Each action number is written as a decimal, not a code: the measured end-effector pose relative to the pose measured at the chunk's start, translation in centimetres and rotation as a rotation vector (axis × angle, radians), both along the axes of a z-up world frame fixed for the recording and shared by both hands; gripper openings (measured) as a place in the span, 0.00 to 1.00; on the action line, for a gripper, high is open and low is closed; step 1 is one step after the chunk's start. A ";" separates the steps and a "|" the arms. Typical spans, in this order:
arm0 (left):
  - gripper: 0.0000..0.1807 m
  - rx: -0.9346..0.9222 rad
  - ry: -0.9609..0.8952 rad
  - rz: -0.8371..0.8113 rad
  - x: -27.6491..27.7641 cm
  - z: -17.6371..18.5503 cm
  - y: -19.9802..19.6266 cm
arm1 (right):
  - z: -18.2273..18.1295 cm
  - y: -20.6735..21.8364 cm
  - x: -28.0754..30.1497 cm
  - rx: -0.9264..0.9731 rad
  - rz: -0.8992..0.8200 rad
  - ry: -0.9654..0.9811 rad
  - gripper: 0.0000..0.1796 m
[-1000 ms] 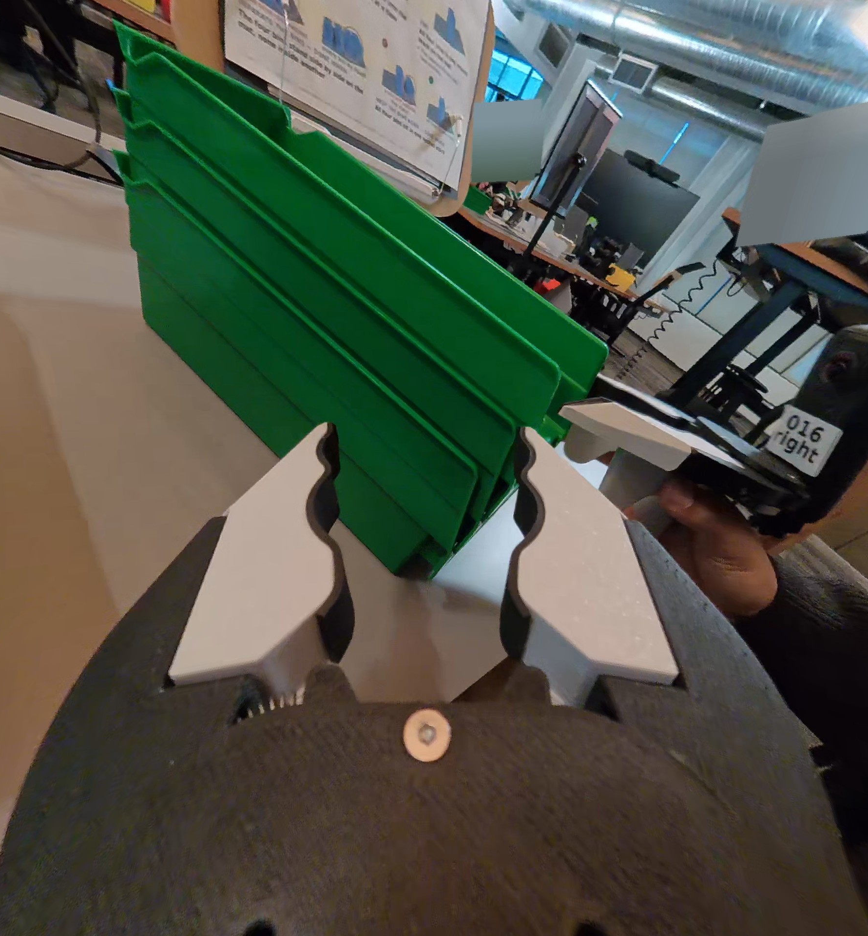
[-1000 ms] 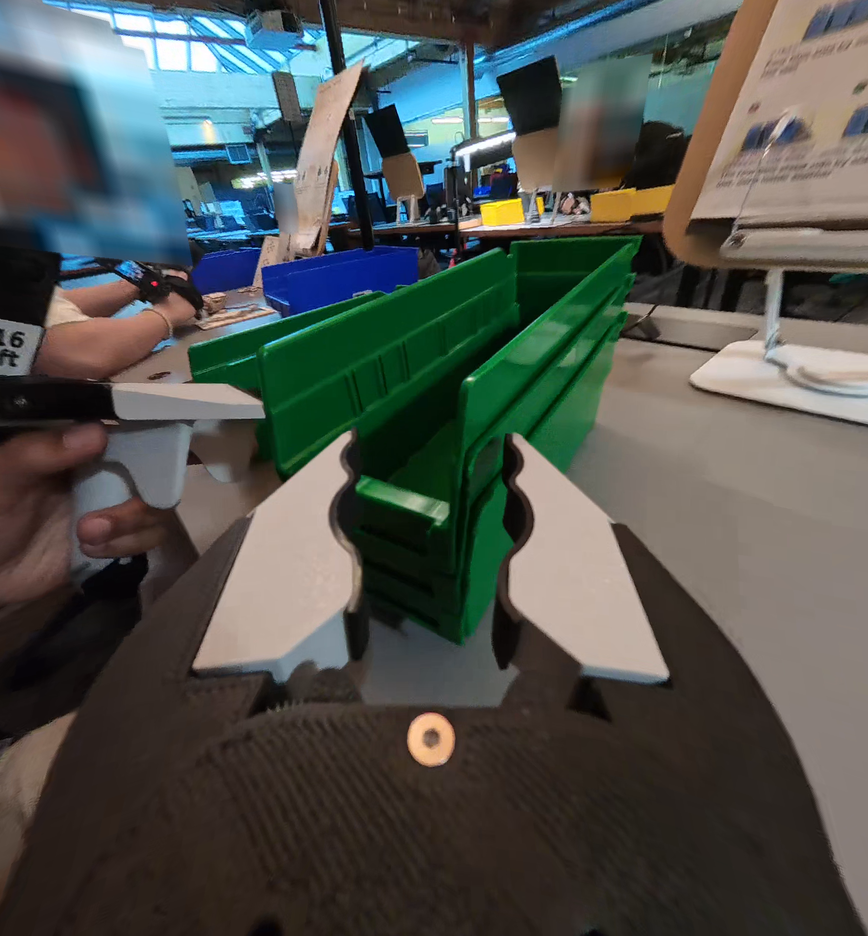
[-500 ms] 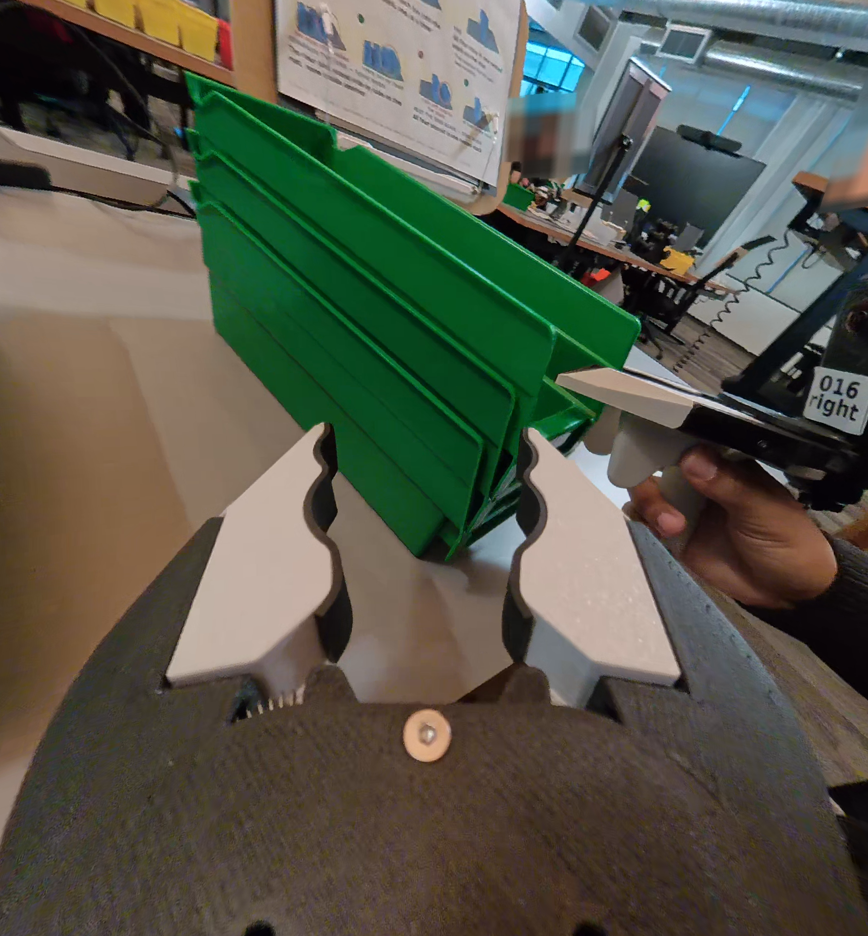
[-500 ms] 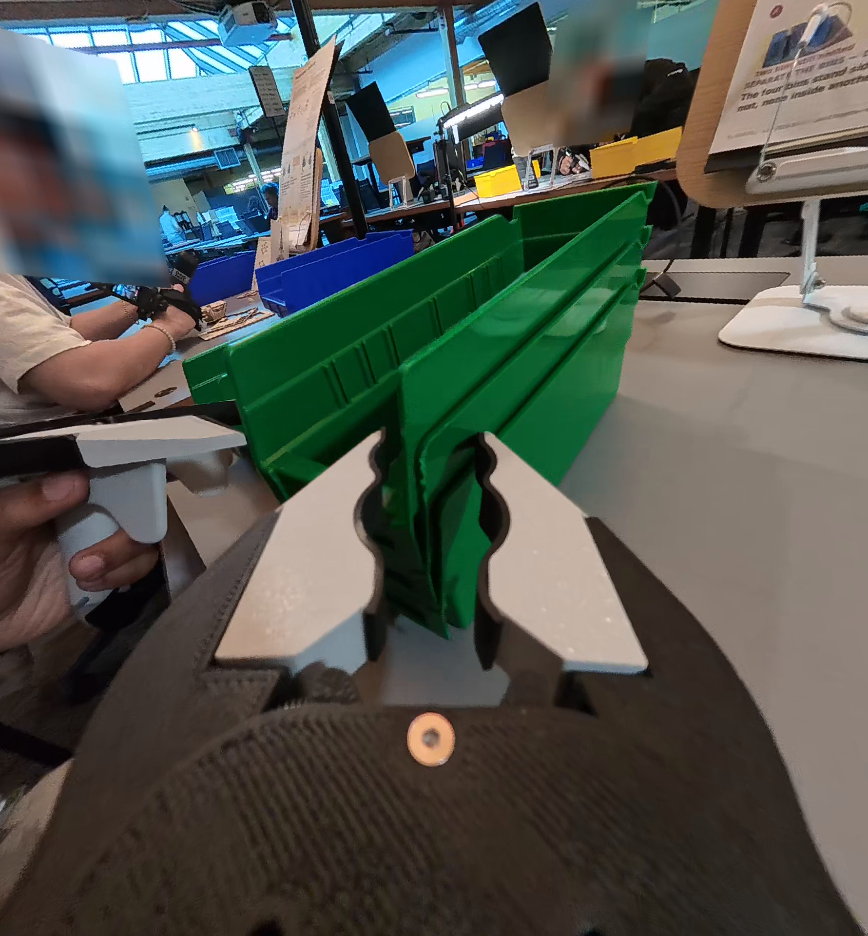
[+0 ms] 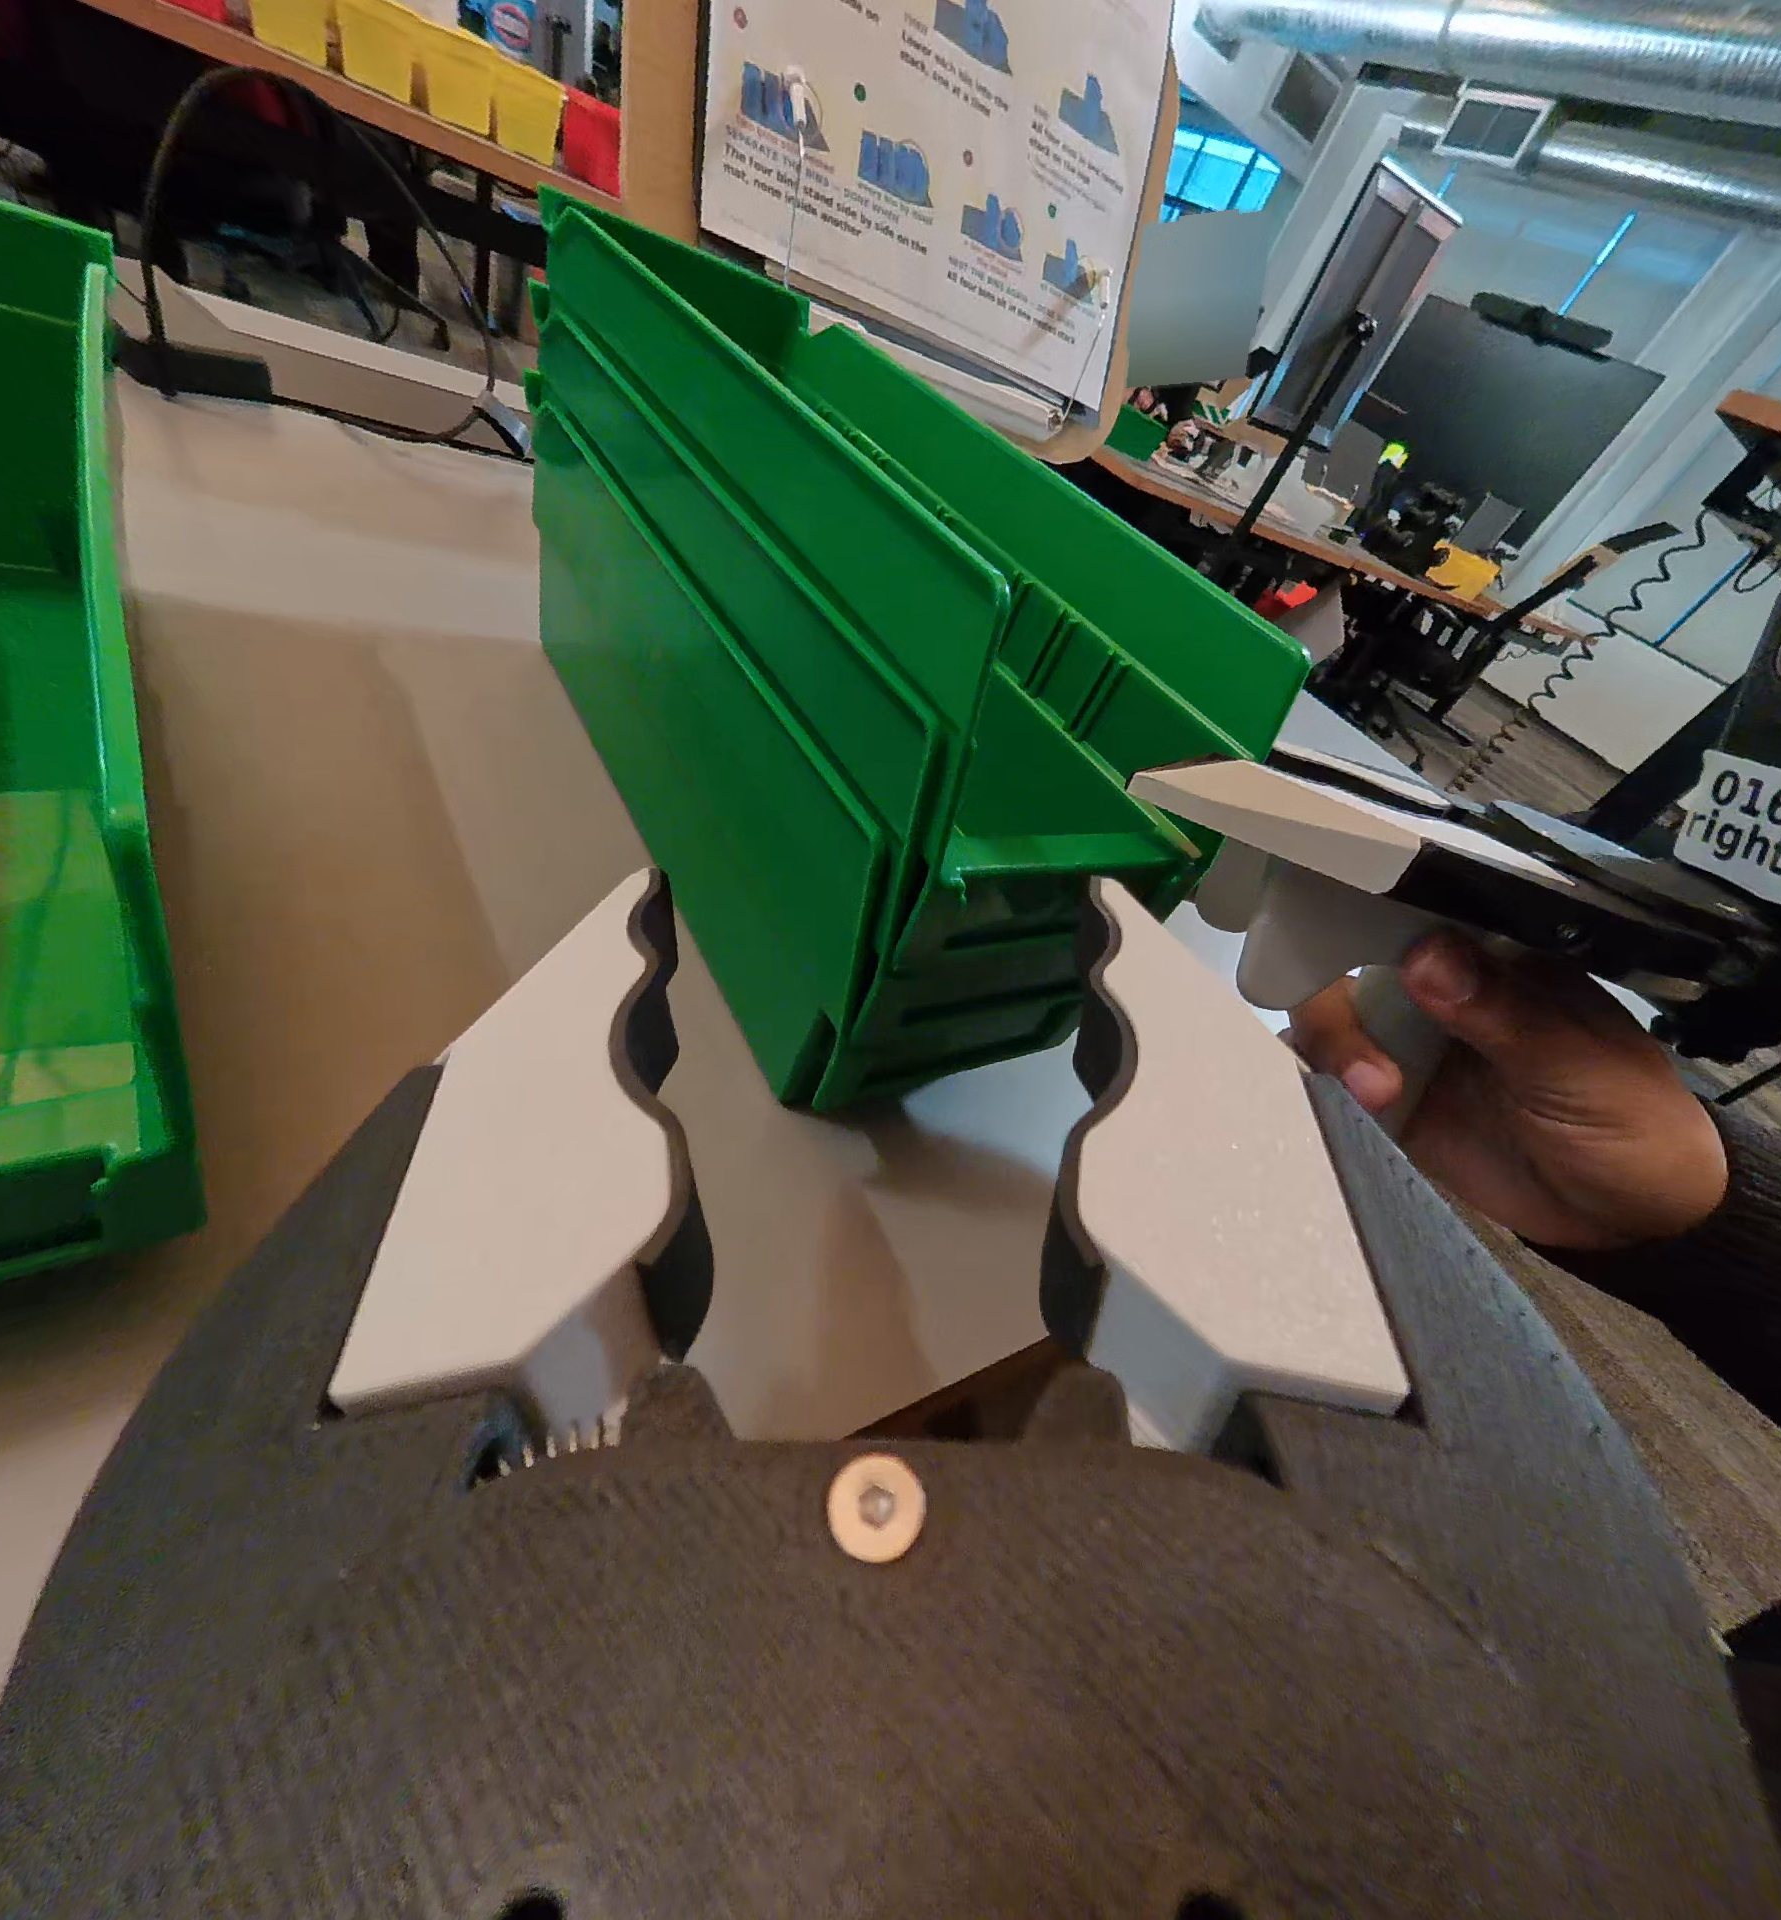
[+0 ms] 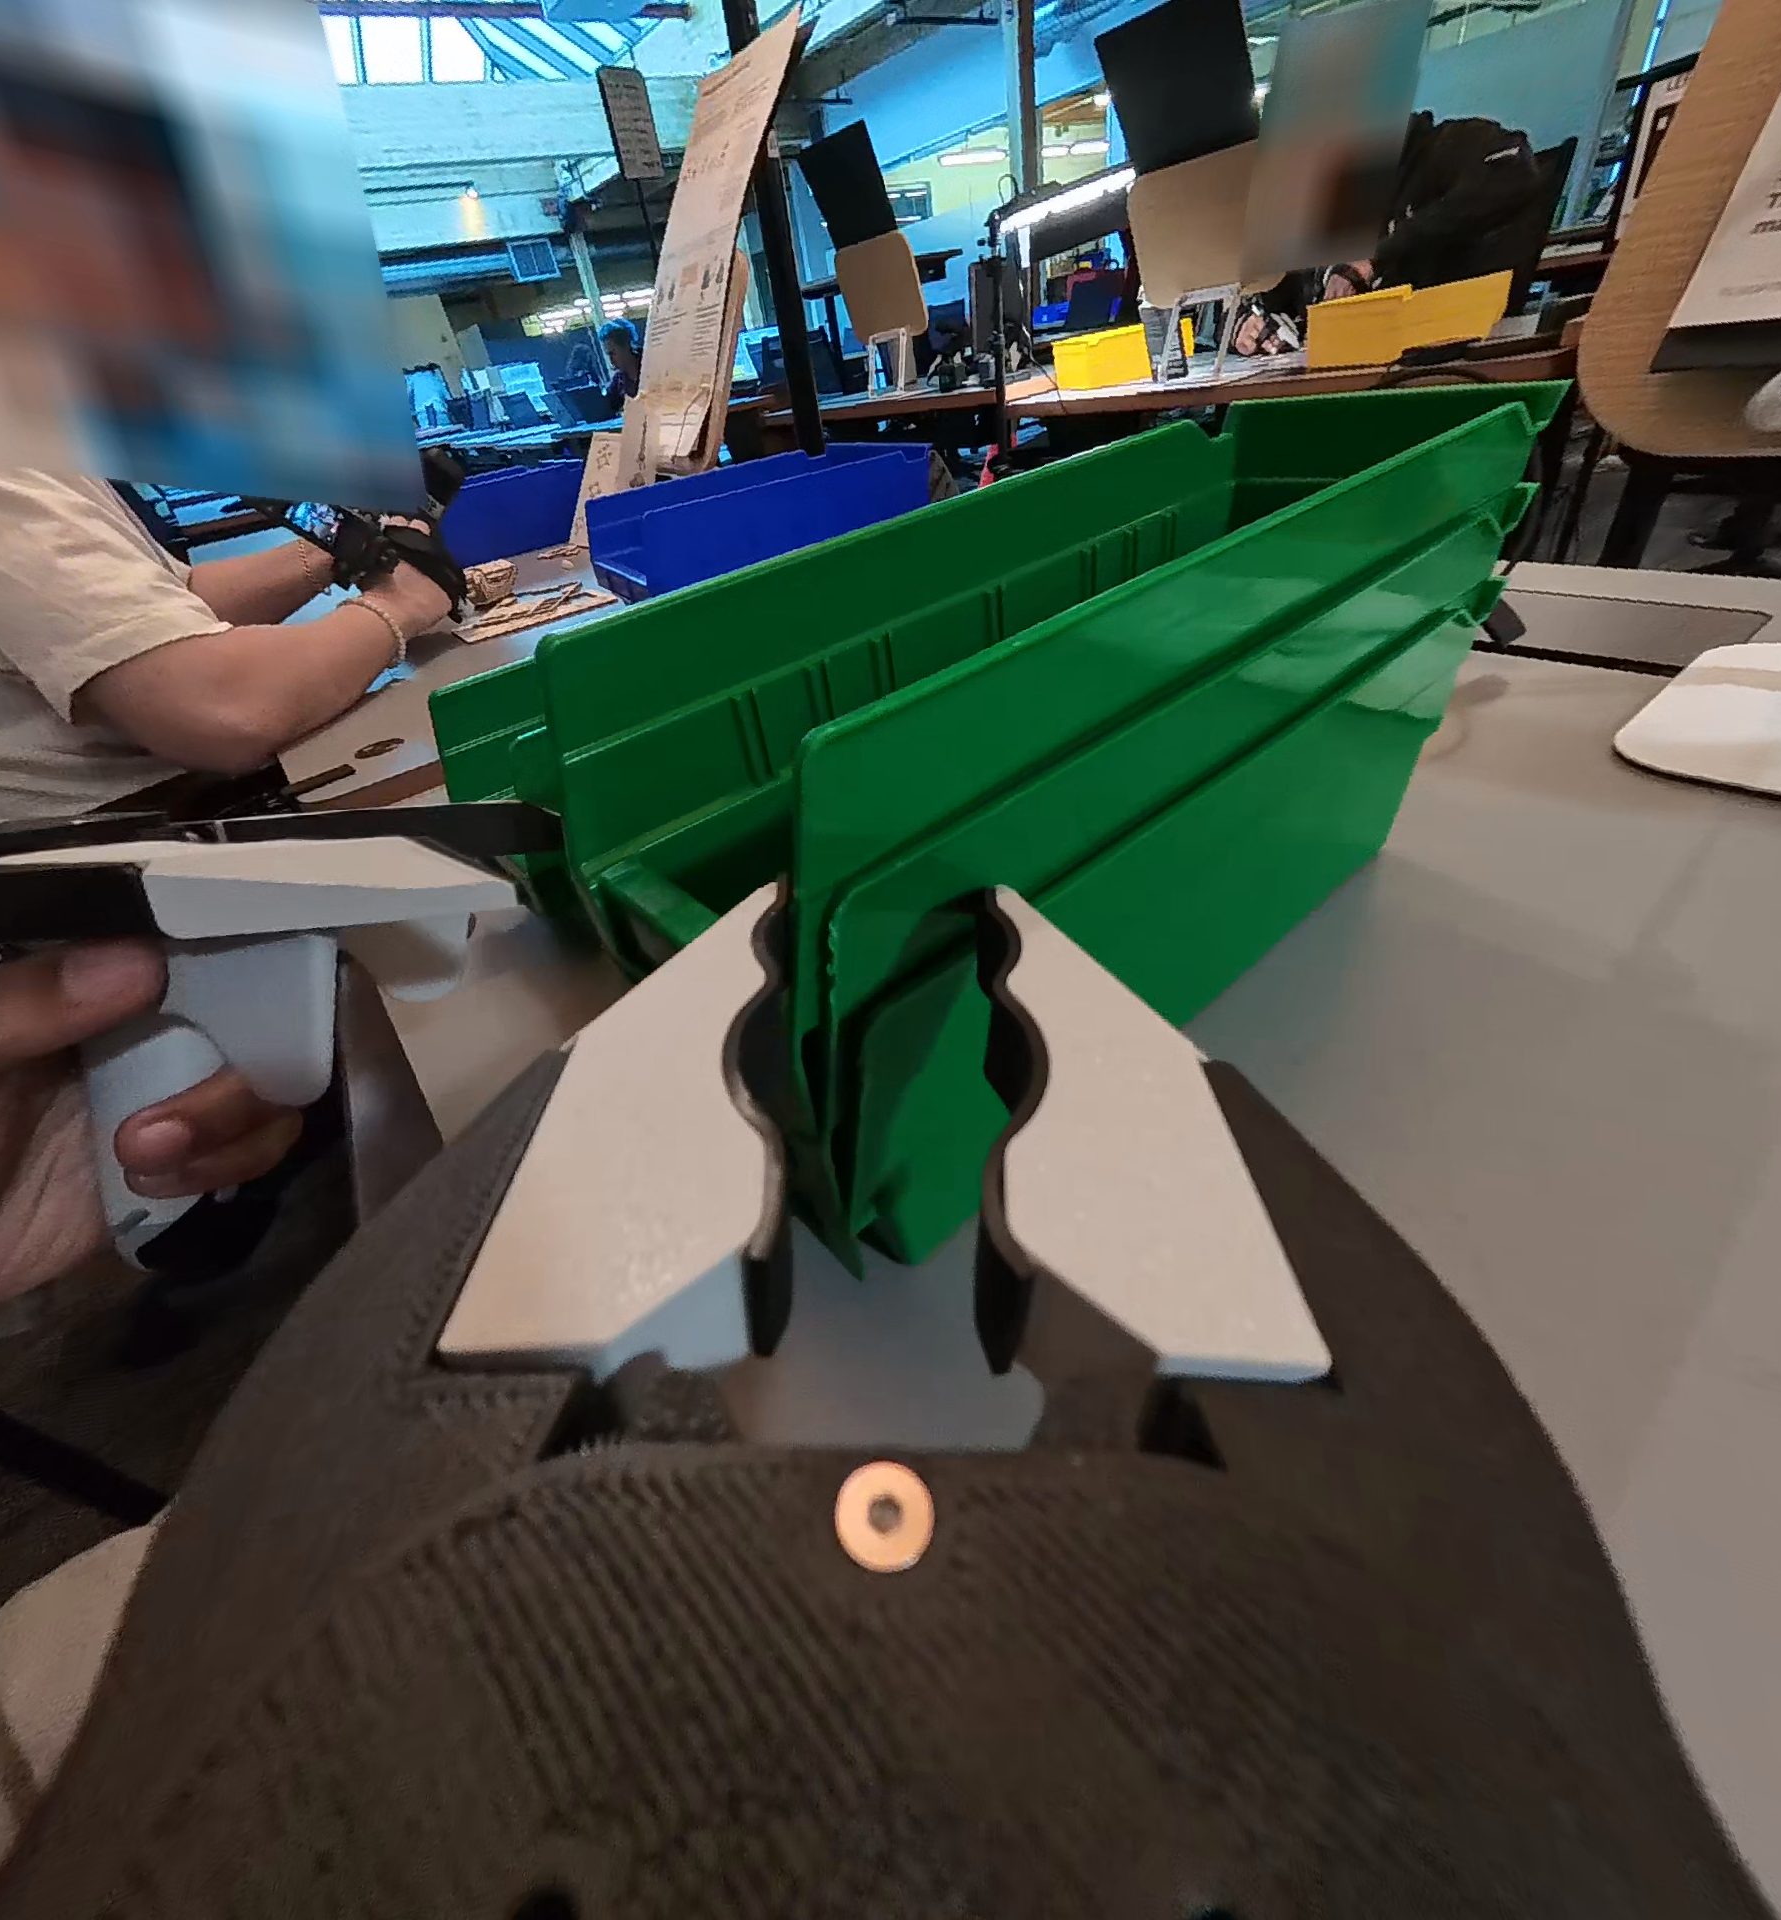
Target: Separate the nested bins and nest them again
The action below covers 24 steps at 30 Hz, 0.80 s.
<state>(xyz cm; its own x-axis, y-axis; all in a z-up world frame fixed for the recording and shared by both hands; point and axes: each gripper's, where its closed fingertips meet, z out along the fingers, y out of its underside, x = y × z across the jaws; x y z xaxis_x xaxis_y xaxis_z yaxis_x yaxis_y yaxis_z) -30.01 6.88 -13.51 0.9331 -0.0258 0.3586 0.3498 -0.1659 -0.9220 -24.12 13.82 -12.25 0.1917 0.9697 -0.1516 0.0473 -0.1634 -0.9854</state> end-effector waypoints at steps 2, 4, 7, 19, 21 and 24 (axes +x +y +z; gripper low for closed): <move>0.43 -0.001 -0.002 0.000 -0.1 0.0 -0.1 | 0.0 0.0 0.0 -0.002 0.004 0.003 0.19; 0.43 -0.002 -0.007 -0.004 0.0 -0.1 0.0 | 0.0 -0.1 0.0 -0.002 0.009 0.004 0.19; 0.43 -0.011 -0.006 -0.013 0.2 -0.3 0.1 | -0.1 -0.1 0.1 -0.004 0.016 0.003 0.19; 0.43 -0.023 0.003 -0.051 1.1 -0.5 1.0 | -0.5 -0.5 0.7 0.054 0.018 -0.035 0.17; 0.43 -0.024 0.003 -0.057 1.2 -0.6 1.2 | -0.5 -0.5 0.8 0.057 0.018 -0.037 0.17; 0.44 -0.026 0.004 -0.064 1.4 -0.6 1.4 | -0.6 -0.5 1.0 0.054 0.019 -0.040 0.18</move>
<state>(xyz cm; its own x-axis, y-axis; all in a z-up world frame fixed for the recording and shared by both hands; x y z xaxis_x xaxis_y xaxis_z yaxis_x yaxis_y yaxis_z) -28.60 8.26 -14.14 0.9313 -0.0763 0.3562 0.3340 -0.2118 -0.9185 -23.12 13.34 -12.86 0.1784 0.9797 -0.0916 0.0894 -0.1088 -0.9900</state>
